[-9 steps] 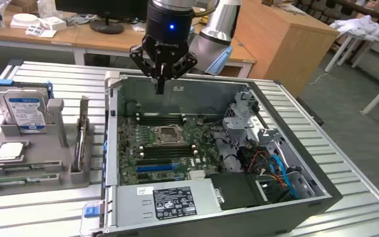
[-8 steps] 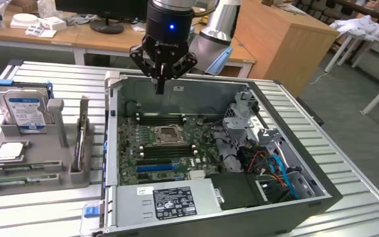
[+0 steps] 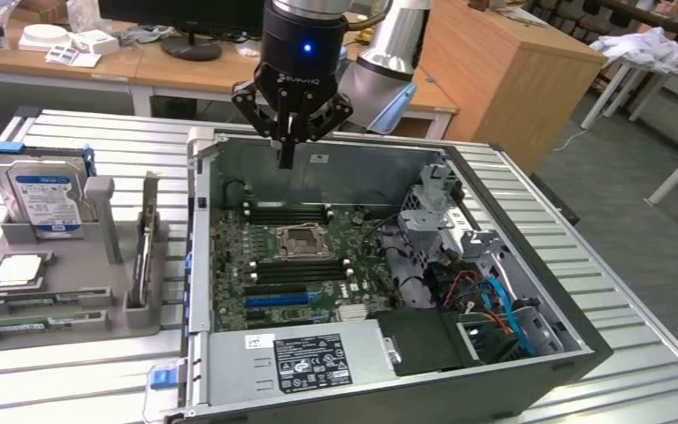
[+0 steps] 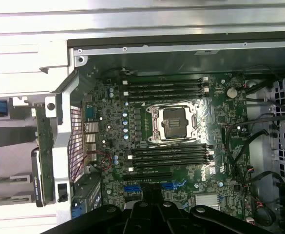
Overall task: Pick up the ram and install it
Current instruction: 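Reach for the ram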
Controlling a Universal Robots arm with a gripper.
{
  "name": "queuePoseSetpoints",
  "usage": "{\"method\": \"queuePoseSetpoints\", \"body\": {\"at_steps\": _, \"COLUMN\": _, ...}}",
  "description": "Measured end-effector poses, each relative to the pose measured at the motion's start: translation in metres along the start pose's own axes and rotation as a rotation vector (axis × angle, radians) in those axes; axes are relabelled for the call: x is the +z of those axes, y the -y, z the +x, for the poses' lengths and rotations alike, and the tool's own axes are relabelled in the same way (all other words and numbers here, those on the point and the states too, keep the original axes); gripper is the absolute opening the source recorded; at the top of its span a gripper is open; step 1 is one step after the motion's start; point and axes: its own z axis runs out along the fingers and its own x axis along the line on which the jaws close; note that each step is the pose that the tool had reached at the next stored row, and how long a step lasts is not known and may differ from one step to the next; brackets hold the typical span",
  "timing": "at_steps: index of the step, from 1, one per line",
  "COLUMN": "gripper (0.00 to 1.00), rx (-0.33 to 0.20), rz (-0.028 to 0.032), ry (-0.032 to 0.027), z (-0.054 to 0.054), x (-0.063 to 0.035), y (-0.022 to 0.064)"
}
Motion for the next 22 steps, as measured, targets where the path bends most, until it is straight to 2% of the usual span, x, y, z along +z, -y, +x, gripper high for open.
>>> {"method": "queuePoseSetpoints", "body": {"at_steps": 5, "gripper": 0.11, "rx": 0.0, "rz": 0.0, "ry": 0.0, "z": 0.003, "x": -0.0001, "y": 0.0002}}
{"method": "queuePoseSetpoints", "body": {"at_steps": 22, "gripper": 0.11, "rx": 0.0, "rz": 0.0, "ry": 0.0, "z": 0.023, "x": -0.0006, "y": 0.0017}}
